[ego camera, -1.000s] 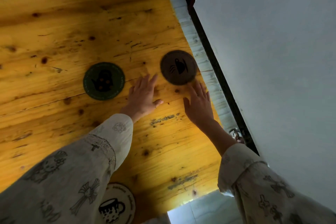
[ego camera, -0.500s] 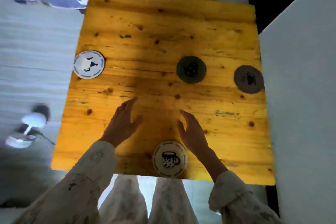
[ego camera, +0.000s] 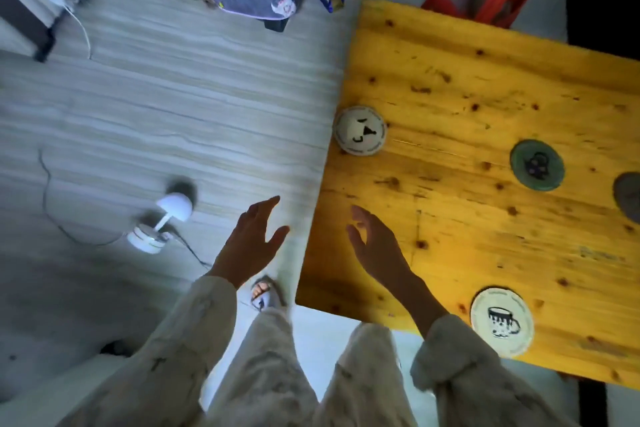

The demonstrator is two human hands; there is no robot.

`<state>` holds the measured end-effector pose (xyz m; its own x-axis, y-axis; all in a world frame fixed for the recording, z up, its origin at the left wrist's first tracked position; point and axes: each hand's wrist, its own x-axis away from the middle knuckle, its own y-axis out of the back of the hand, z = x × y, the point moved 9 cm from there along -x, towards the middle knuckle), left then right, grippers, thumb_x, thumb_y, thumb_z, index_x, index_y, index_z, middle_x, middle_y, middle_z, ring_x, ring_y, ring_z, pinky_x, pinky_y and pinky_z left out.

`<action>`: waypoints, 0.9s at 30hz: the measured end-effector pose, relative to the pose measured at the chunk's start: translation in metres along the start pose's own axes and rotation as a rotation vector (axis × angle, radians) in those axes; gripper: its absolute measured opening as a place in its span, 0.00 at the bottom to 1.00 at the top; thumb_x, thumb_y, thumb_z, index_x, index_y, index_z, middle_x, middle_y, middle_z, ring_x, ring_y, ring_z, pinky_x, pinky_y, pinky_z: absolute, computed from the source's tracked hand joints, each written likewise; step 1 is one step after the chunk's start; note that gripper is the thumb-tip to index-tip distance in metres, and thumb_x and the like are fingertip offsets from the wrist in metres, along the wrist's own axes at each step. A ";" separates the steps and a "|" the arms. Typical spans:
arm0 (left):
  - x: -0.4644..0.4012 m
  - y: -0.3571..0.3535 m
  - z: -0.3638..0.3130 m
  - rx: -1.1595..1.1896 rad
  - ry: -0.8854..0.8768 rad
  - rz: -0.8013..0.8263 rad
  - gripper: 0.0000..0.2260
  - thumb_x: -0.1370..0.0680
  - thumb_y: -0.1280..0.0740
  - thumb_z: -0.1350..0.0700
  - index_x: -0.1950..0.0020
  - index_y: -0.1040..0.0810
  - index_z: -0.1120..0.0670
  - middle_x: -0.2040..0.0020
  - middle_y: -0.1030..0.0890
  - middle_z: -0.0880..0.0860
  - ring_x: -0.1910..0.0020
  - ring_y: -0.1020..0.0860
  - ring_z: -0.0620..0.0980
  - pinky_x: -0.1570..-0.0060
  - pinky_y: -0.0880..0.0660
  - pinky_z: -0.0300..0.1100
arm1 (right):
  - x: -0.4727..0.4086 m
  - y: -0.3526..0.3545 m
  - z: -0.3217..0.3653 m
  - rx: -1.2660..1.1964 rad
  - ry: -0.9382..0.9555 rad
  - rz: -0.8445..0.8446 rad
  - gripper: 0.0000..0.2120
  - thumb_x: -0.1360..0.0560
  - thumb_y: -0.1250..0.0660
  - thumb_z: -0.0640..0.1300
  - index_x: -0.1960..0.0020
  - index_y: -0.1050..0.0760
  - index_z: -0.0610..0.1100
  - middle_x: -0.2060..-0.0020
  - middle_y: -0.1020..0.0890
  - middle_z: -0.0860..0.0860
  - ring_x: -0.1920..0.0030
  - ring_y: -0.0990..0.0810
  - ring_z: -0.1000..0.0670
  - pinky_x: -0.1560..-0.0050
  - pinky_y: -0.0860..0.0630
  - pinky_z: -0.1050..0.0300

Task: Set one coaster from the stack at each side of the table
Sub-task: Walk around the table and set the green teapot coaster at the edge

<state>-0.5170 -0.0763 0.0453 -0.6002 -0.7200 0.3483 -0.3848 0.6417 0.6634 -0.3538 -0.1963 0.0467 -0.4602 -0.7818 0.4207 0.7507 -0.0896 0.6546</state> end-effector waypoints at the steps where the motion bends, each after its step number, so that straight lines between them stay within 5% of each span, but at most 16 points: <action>1: -0.003 0.018 0.011 -0.013 0.000 -0.003 0.25 0.24 0.36 0.53 0.29 0.39 0.54 0.31 0.32 0.57 0.32 0.33 0.56 0.33 0.36 0.49 | -0.006 -0.012 0.019 -0.010 0.004 0.018 0.21 0.21 0.42 0.45 0.29 0.37 0.43 0.32 0.27 0.43 0.33 0.29 0.45 0.33 0.35 0.54; 12: -0.081 0.115 0.061 -0.068 -0.027 0.002 0.24 0.24 0.37 0.53 0.29 0.38 0.53 0.32 0.31 0.55 0.32 0.33 0.54 0.34 0.37 0.45 | -0.100 -0.046 0.114 -0.143 0.016 -0.029 0.19 0.21 0.41 0.47 0.31 0.35 0.47 0.39 0.22 0.45 0.38 0.23 0.47 0.41 0.30 0.58; 27: -0.318 0.191 -0.057 -0.167 -0.339 0.181 0.23 0.23 0.39 0.52 0.30 0.37 0.53 0.31 0.32 0.55 0.31 0.34 0.54 0.33 0.39 0.45 | -0.254 0.079 0.163 -0.243 -0.141 -0.317 0.19 0.21 0.40 0.43 0.32 0.33 0.42 0.40 0.20 0.42 0.40 0.22 0.46 0.40 0.29 0.57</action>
<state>-0.3602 0.2603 0.0991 -0.8555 -0.4535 0.2500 -0.1493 0.6782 0.7195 -0.2542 0.0956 0.0939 -0.7341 -0.6014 0.3154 0.6436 -0.4680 0.6055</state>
